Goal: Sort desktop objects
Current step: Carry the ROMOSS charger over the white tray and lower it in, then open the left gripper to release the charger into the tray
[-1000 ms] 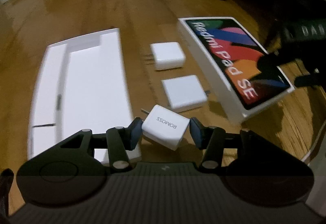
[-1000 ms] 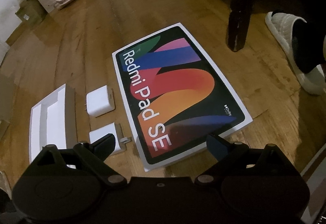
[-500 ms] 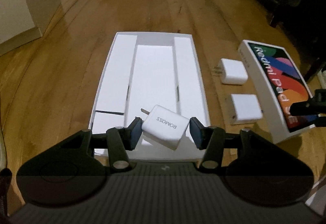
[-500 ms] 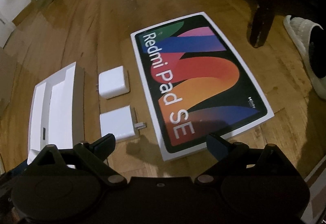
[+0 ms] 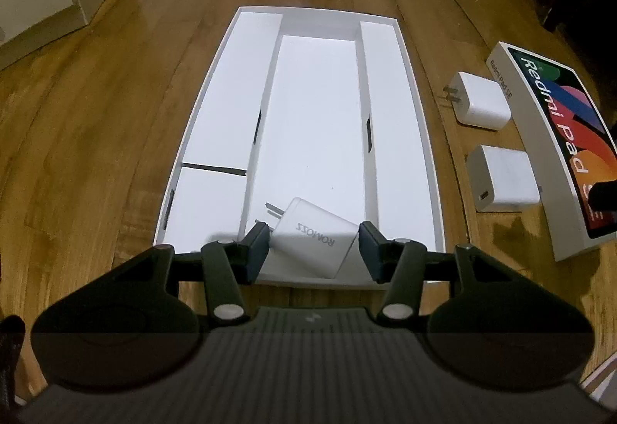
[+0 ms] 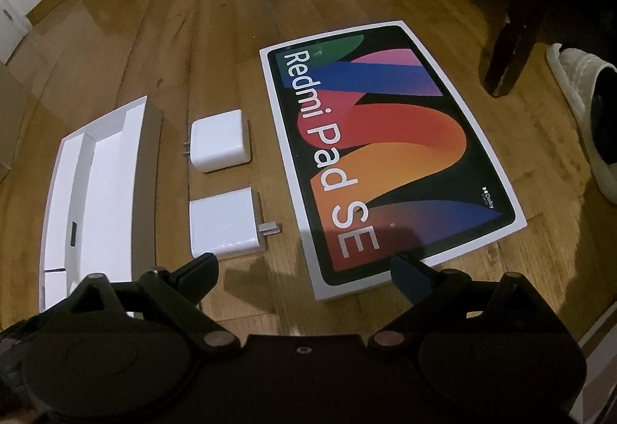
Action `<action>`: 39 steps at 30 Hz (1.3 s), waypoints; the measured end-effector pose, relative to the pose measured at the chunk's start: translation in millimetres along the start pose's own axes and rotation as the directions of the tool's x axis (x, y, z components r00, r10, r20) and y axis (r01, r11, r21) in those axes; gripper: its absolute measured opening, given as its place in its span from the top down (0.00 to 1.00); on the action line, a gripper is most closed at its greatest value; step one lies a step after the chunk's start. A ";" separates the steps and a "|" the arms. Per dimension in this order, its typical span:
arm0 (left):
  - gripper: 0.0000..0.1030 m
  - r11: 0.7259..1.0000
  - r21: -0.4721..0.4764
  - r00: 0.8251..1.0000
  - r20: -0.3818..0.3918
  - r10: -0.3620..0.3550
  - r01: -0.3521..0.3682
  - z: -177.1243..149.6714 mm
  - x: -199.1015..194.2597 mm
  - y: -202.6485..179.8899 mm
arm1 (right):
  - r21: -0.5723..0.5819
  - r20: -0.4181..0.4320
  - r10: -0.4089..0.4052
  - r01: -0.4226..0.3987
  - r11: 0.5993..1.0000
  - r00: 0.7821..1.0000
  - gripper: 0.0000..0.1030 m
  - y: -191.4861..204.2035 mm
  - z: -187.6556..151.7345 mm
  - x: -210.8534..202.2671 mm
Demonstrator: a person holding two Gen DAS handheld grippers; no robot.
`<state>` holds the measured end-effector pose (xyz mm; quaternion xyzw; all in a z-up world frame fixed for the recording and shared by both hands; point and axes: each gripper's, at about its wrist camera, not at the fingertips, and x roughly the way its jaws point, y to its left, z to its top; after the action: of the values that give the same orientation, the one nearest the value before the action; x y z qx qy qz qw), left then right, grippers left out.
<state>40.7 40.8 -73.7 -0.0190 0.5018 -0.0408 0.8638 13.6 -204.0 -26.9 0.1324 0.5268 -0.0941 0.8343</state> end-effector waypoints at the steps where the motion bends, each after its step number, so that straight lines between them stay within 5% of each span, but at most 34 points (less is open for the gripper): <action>1: 0.51 1.000 -0.003 1.000 -0.001 0.001 -0.001 -0.3 0.0 0.0 | -0.001 -0.001 0.001 -0.001 1.000 1.000 0.04 0.6 -0.1 0.4; 8: 0.49 1.000 -0.005 1.000 -0.010 0.018 -0.018 3.4 -5.5 -0.6 | -0.013 -0.009 0.002 -0.002 1.000 1.000 0.04 4.0 -0.9 2.5; 13: 0.22 0.998 0.044 0.999 0.014 0.048 -0.049 12.9 -26.6 -13.3 | -0.028 0.001 0.012 -0.012 1.000 1.000 0.04 6.3 -1.4 3.4; 18: 0.14 0.995 0.099 0.999 0.049 0.011 -0.016 18.9 -44.0 -28.7 | -0.171 0.046 0.054 -0.046 0.984 0.997 0.05 27.3 -5.4 7.0; 21: 0.14 0.995 0.100 1.000 0.028 0.007 -0.010 18.8 -40.7 -32.5 | -0.236 0.075 0.121 -0.100 0.966 0.990 0.07 38.2 -8.0 0.5; 25: 0.14 0.991 0.130 1.000 0.001 0.016 -0.016 17.7 -37.4 -41.5 | -0.290 0.145 0.106 -0.060 0.955 0.984 0.10 40.3 -9.1 0.1; 31: 0.14 0.989 0.145 1.000 -0.005 0.003 -0.002 19.2 -42.2 -47.5 | -0.263 0.131 0.157 -0.119 0.958 0.979 0.22 35.3 -10.5 11.4; 39: 0.14 0.994 0.111 1.000 -0.005 0.006 -0.005 19.7 -41.8 -38.3 | -0.307 0.123 0.178 -0.133 0.942 0.976 0.22 45.4 -12.5 11.9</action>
<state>35.2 6.3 -24.9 0.0307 0.5013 -0.0663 0.8622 21.4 -157.2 -37.3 0.0397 0.4592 0.0428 0.8864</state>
